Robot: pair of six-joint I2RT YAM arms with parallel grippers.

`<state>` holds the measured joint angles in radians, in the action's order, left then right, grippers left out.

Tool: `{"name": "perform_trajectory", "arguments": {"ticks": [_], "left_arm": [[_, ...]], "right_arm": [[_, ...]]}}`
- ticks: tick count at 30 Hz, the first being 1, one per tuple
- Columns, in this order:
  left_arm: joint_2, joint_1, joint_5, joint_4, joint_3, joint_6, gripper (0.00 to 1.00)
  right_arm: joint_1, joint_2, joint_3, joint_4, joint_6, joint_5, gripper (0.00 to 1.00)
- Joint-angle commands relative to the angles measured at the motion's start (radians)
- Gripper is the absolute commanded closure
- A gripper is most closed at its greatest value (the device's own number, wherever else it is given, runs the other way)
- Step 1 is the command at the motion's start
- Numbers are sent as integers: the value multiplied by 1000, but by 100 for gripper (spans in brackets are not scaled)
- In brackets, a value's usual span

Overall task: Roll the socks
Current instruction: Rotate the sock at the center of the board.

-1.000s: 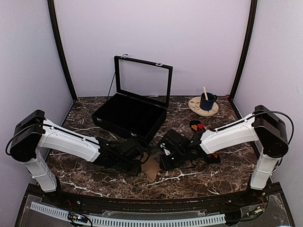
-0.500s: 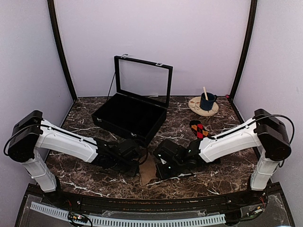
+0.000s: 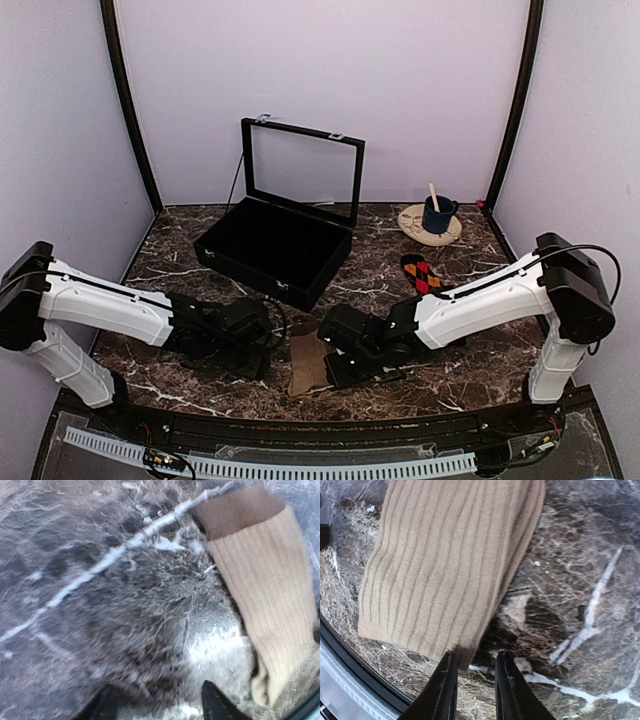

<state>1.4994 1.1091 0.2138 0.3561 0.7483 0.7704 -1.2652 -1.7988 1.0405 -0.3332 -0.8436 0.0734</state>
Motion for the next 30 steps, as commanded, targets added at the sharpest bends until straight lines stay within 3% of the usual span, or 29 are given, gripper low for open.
{"name": "perform_trajectory", "arguments": {"ticks": [1, 7, 10, 11, 12, 14, 21, 30], "left_arm": [[-160, 0, 53, 96, -25, 22, 34], [-341, 0, 109, 155, -38, 13, 23], [-421, 0, 121, 145, -62, -17, 18], [-447, 0, 116, 135, -76, -28, 6], [-472, 0, 109, 124, -87, -38, 3], [-517, 0, 88, 104, -109, -55, 2], [-552, 2, 24, 81, -135, -120, 8], [-430, 112, 29, 38, -86, -306, 23]], "right_arm": [[-9, 32, 51, -65, 2, 62, 73], [-10, 77, 97, -150, 44, 150, 63], [-8, 123, 105, -180, 70, 235, 40], [-9, 142, 105, -179, 84, 264, 32], [-9, 166, 105, -174, 94, 300, 22], [-7, 196, 105, -169, 109, 370, 2], [18, 251, 144, -187, 150, 520, 0], [105, 283, 119, -175, 233, 425, 15]]}}
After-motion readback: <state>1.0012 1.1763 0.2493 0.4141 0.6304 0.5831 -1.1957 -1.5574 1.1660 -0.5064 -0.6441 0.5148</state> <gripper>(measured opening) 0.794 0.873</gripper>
